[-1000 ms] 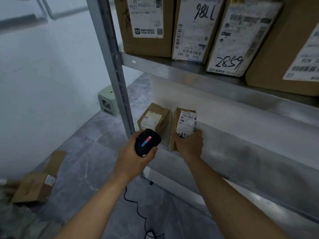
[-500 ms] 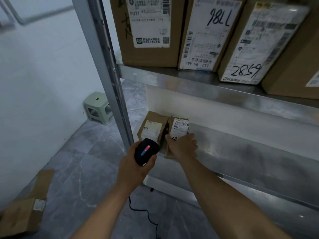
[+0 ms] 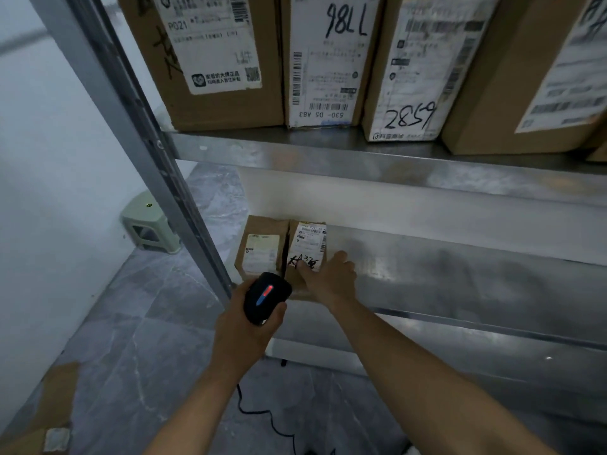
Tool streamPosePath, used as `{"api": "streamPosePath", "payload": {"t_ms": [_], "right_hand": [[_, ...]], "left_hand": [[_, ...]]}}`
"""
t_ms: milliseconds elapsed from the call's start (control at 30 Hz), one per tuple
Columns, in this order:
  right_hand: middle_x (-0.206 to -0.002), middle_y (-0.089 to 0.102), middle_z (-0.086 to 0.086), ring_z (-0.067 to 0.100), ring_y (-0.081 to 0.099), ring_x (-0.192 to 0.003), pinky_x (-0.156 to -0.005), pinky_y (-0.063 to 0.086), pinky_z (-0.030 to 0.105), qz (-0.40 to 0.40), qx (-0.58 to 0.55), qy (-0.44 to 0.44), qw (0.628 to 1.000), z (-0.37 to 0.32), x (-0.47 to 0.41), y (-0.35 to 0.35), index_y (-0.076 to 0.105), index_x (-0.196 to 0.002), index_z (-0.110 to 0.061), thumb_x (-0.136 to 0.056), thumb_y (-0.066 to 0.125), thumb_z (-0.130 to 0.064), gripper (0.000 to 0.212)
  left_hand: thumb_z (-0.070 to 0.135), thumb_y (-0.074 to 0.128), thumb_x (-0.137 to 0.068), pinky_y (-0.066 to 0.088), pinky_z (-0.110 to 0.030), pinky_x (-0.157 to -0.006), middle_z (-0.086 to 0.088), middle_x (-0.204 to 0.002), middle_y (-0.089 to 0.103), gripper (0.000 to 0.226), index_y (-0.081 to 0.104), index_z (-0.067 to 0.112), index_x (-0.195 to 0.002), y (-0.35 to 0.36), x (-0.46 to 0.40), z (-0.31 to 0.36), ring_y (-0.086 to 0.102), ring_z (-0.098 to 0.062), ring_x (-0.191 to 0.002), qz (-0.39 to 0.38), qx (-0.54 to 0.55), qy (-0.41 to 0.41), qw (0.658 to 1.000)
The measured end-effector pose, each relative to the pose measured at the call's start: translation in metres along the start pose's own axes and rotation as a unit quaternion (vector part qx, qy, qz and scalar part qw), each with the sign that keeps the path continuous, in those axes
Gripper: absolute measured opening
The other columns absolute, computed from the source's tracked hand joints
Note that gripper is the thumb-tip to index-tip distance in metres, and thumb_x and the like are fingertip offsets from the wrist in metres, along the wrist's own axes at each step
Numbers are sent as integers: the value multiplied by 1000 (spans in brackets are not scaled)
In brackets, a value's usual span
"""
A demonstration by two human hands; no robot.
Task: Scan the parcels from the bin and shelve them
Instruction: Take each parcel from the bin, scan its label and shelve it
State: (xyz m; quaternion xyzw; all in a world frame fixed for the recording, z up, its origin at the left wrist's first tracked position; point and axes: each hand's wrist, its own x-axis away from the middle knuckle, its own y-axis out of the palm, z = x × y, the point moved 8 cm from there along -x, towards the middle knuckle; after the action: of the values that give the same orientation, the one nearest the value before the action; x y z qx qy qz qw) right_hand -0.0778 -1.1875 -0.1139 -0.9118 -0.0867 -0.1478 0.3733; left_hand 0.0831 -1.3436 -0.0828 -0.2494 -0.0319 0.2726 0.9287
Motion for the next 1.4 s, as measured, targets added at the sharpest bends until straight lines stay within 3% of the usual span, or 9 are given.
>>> {"api": "streamPosePath", "payload": {"t_ms": [167, 367, 533, 700, 867, 1033, 1200, 1300, 1400], "right_hand": [[-139, 40, 15, 35, 41, -130, -106, 42, 46, 24, 48, -32, 998, 33, 5, -46, 36, -148, -22, -95, 54, -51, 62], [-140, 43, 11, 28, 41, -130, -107, 40, 39, 62, 40, -93, 993, 103, 25, -113, 48, -143, -23, -98, 59, -39, 49], [-137, 52, 8, 28, 49, -125, -103, 46, 39, 90, 33, -119, 988, 177, 50, -172, 57, -139, -21, -91, 62, -40, 51], [-139, 52, 9, 28, 46, -129, -104, 41, 36, 159, -11, -26, 987, 277, 72, -247, 54, -142, -23, -92, 67, -33, 52], [-139, 53, 10, 28, 48, -129, -107, 38, 34, 238, -53, 74, 967, 381, 115, -323, 55, -142, -21, -94, 68, -29, 50], [-133, 51, 10, 29, 45, -129, -108, 38, 37, 312, -85, 168, 931, 482, 166, -395, 55, -142, -23, -91, 67, -28, 52], [-128, 53, 0, 22, 50, -124, -104, 41, 31, 397, -119, 227, 881, 559, 222, -454, 57, -138, -30, -88, 63, -40, 52], [-130, 50, 0, 20, 47, -125, -102, 36, 28, 433, -123, 261, 854, 596, 254, -486, 57, -139, -29, -92, 67, -32, 48], [-134, 50, 3, 23, 46, -127, -104, 39, 34, 466, -126, 287, 827, 626, 281, -511, 56, -140, -30, -93, 67, -32, 48]], "left_hand": [[37, 83, -83, 44, 1, -69, 21, -105, 59, 61, 52, 29, -134, 34, 4, 14, 60, -4, -92, -23, 19, 5, 1000], [49, 78, -81, 49, -12, -74, 21, -104, 63, 62, 52, 30, -134, 97, 14, 52, 64, -2, -92, -101, 11, 40, 994], [51, 77, -78, 49, -5, -76, 25, -113, 62, 57, 53, 38, -128, 167, 31, 100, 61, 15, -98, -179, 45, 74, 980], [35, 85, -79, 49, -4, -75, 28, -109, 61, 59, 54, 31, -129, 262, 57, 162, 60, 21, -93, -267, 40, 137, 953], [27, 86, -80, 49, -4, -75, 24, -109, 65, 57, 57, 27, -129, 365, 107, 229, 65, 12, -95, -372, 61, 186, 907], [41, 89, -76, 50, -6, -73, 24, -104, 70, 59, 59, 33, -126, 460, 167, 310, 67, 9, -92, -439, 67, 243, 862], [37, 90, -74, 55, -14, -71, 37, -99, 68, 54, 58, 45, -117, 541, 240, 382, 69, 6, -86, -494, 93, 278, 818], [54, 82, -67, 52, -10, -76, 28, -105, 71, 62, 62, 35, -123, 581, 283, 423, 70, 3, -93, -527, 124, 288, 790], [46, 82, -71, 50, -9, -78, 14, -109, 73, 56, 63, 32, -122, 611, 319, 459, 70, 0, -98, -555, 142, 306, 761]]}}
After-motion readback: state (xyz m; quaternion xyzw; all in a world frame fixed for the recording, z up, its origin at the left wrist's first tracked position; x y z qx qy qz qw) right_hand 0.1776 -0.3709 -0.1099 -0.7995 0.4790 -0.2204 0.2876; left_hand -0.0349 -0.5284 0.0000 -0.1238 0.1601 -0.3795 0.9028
